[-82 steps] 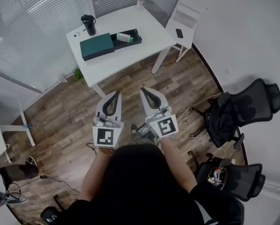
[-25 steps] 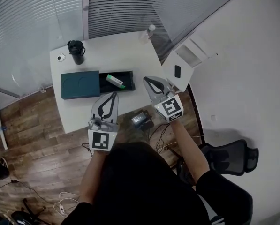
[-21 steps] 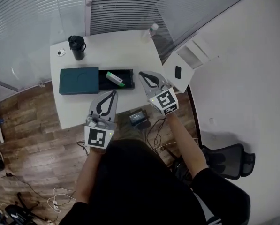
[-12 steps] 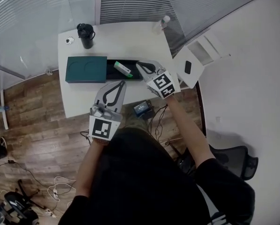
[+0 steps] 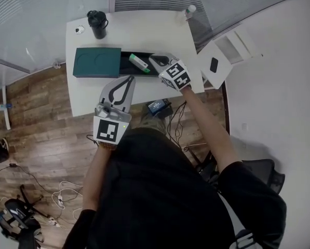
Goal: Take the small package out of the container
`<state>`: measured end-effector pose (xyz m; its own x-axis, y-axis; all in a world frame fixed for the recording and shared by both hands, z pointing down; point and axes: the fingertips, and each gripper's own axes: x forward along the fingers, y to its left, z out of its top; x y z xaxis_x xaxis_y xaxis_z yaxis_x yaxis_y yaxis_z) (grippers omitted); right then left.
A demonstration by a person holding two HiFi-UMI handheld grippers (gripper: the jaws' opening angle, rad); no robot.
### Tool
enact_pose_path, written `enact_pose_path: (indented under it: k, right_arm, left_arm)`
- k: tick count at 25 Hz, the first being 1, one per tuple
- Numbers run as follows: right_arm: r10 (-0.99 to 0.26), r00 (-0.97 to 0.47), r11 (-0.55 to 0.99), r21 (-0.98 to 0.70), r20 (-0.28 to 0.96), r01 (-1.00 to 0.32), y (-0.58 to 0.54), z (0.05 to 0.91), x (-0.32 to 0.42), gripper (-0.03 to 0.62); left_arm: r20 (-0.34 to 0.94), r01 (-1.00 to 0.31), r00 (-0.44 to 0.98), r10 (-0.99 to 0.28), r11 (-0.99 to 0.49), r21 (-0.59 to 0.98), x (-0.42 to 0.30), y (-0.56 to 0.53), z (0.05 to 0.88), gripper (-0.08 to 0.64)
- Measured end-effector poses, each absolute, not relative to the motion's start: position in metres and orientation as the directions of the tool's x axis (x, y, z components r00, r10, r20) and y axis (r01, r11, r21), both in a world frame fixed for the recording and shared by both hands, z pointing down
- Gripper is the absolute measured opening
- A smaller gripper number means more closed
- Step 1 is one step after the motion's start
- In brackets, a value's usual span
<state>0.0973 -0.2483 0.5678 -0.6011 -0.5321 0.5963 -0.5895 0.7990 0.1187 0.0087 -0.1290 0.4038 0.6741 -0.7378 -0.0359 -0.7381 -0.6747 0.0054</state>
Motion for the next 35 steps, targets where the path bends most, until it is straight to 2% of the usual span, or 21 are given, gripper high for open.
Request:
enact_pose_path:
  k: [2,3,13,16,35]
  right_arm:
    - [-0.499,-0.600,0.805,0.079,0.625,-0.588,-0.250,0.582,0.097,0.117]
    - [-0.486,-0.599,0.807,0.063,0.636,-0.587,-0.250,0.589,0.098,0.123]
    - [-0.431,-0.565,0.804,0.016,0.704,-0.594,-0.257,0.633,0.108,0.124]
    - [-0.423,-0.554,0.801,0.009,0.717,-0.599,-0.259,0.642,0.109,0.161]
    - [-0.357,-0.525,0.759,-0.088,0.773,-0.645,-0.260,0.692,0.104,0.170]
  left_arm:
    - [-0.041,-0.748,0.663,-0.747,-0.664,0.001,0.005,-0.134,0.405,-0.002]
    - [-0.042,-0.753,0.657,-0.752,-0.658,0.002,0.004,-0.135,0.404,-0.002]
    - [-0.015,-0.778,0.628,-0.778,-0.628,0.007,0.010,-0.146,0.412,-0.002]
    - [0.000,-0.783,0.622,-0.783,-0.621,0.014,0.012,-0.144,0.417,-0.002]
    - [0.021,-0.804,0.595,-0.804,-0.595,0.012,-0.013,-0.135,0.425,-0.002]
